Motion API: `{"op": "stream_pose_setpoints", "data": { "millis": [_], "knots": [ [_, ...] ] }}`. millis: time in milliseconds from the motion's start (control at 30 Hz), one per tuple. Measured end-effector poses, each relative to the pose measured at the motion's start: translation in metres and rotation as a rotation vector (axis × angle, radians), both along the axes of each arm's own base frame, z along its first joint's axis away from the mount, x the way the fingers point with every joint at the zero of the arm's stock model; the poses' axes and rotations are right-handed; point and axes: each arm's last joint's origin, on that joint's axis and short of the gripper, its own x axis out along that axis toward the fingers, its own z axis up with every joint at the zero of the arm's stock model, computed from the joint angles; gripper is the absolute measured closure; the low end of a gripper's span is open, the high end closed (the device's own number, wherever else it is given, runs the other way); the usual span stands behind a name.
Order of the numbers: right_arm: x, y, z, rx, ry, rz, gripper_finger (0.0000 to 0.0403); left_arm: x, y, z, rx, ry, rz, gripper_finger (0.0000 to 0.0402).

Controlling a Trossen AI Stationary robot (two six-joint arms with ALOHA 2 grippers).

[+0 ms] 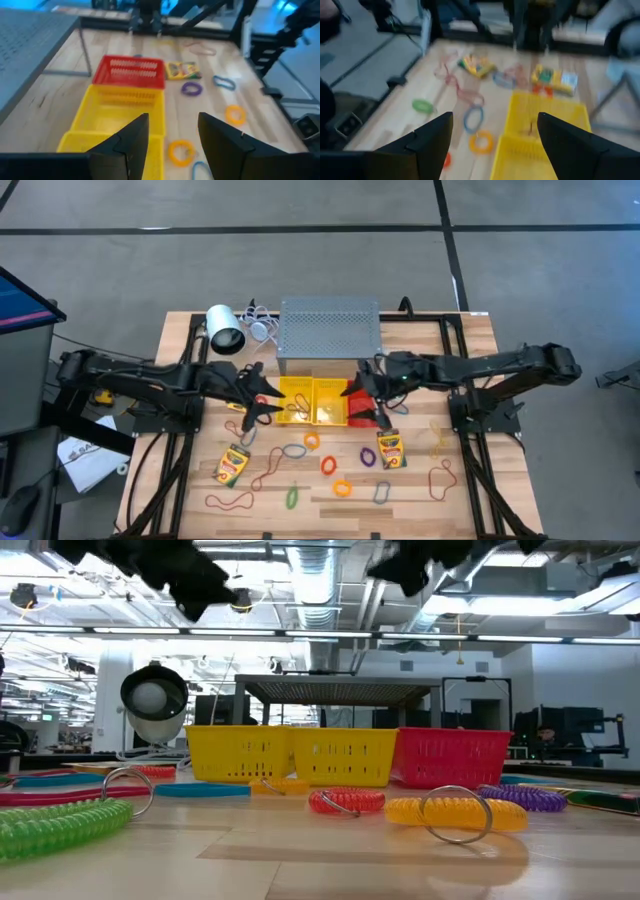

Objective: Pick & Place Office Desk Supplies
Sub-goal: Put the blue rubber band into the left yellow basket

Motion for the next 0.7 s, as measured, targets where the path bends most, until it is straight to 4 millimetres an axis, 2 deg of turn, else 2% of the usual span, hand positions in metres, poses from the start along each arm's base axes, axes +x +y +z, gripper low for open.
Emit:
{"op": "stream_pose_setpoints", "data": {
  "millis": [133, 333, 467, 700],
  "knots": [
    [-0.020, 0.000, 0.014, -0.016, -0.012, -0.019, 0.0117, -0.012, -0.004, 0.011, 0.013, -0.073, -0.025, 0.0238],
    [-0.045, -0.001, 0.033, -0.008, -0.055, -0.028, 0.0117, -0.019, -0.005, 0.022, 0.044, -0.148, -0.034, 0.0239],
    [-0.053, -0.002, 0.039, -0.003, -0.076, -0.030, 0.0117, -0.019, -0.005, 0.021, 0.057, -0.149, -0.034, 0.0239],
    [-0.053, -0.002, 0.039, -0.002, -0.072, -0.031, 0.0117, -0.018, -0.004, 0.021, 0.059, -0.146, -0.027, 0.0239]
  ]
}}
